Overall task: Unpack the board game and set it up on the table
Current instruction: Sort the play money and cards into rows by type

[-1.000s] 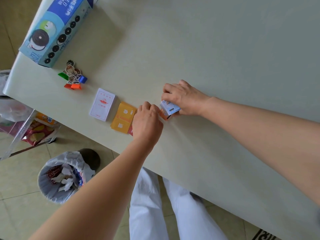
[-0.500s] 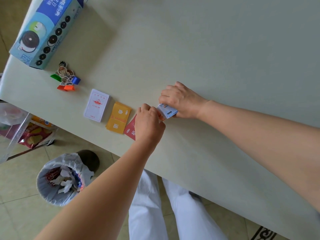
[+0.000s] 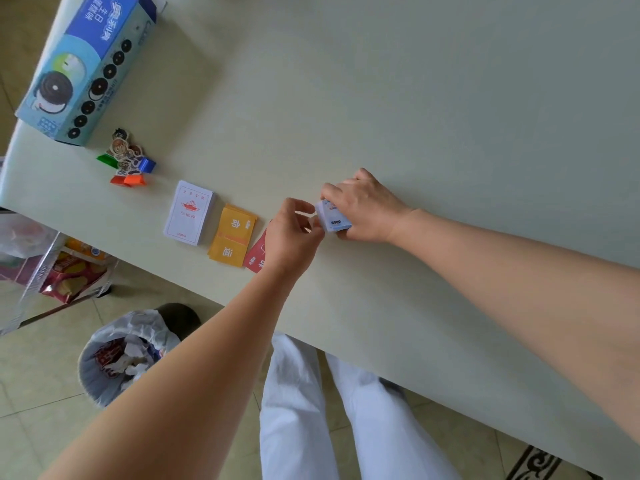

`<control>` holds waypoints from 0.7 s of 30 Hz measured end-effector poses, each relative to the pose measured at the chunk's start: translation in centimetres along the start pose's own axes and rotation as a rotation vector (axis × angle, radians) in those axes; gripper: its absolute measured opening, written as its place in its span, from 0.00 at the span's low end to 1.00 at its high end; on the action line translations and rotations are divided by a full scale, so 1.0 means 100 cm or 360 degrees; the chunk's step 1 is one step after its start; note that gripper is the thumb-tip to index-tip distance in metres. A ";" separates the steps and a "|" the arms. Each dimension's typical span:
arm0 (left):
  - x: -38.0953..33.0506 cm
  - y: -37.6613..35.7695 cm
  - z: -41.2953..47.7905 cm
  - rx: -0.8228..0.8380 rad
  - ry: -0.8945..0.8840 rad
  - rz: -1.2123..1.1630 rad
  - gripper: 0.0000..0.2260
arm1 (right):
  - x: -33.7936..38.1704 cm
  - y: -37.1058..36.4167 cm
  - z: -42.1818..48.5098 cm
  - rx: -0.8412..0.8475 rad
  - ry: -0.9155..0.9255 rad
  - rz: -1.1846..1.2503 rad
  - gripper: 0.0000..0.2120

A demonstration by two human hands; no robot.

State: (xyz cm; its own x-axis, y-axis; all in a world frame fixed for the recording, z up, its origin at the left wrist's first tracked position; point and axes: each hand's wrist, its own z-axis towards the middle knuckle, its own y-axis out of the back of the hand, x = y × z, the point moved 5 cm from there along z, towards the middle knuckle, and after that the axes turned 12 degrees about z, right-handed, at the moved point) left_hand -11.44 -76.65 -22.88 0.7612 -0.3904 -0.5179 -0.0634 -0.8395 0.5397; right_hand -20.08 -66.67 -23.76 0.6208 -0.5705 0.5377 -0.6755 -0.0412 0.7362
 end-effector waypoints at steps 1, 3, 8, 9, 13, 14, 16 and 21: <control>0.001 0.001 -0.002 0.0034 0.0061 -0.0150 0.09 | -0.004 -0.003 -0.005 0.0076 -0.0128 0.0119 0.22; -0.002 0.001 -0.007 0.0109 0.0176 -0.0473 0.10 | -0.006 -0.005 -0.018 0.0177 -0.0391 0.0518 0.28; -0.014 0.003 -0.020 0.0370 0.0297 -0.0737 0.12 | 0.000 -0.001 -0.046 -0.0085 -0.0848 0.1306 0.26; -0.018 0.002 -0.025 0.0449 0.0311 -0.0659 0.16 | 0.003 0.002 -0.050 -0.0184 -0.0877 0.1318 0.26; -0.033 0.002 -0.043 0.0407 0.0229 -0.0515 0.03 | 0.024 0.007 -0.065 -0.0213 -0.0850 0.1314 0.33; -0.034 0.005 -0.045 0.0359 0.0209 -0.0500 0.04 | 0.028 0.007 -0.069 -0.0151 -0.0850 0.1441 0.34; -0.036 0.012 -0.047 0.0345 0.0168 -0.0425 0.05 | 0.033 0.011 -0.079 -0.0040 -0.0901 0.1777 0.33; -0.039 0.034 -0.054 0.0361 0.0177 -0.0492 0.05 | 0.038 0.027 -0.095 -0.0089 -0.1001 0.2401 0.11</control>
State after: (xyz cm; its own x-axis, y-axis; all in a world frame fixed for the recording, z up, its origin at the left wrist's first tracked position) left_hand -11.14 -75.90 -15.39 0.8313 -0.0734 -0.5509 0.0480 -0.9780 0.2028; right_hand -15.74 -61.18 -15.78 -0.8100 -0.2897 0.5099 -0.4617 0.8511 -0.2498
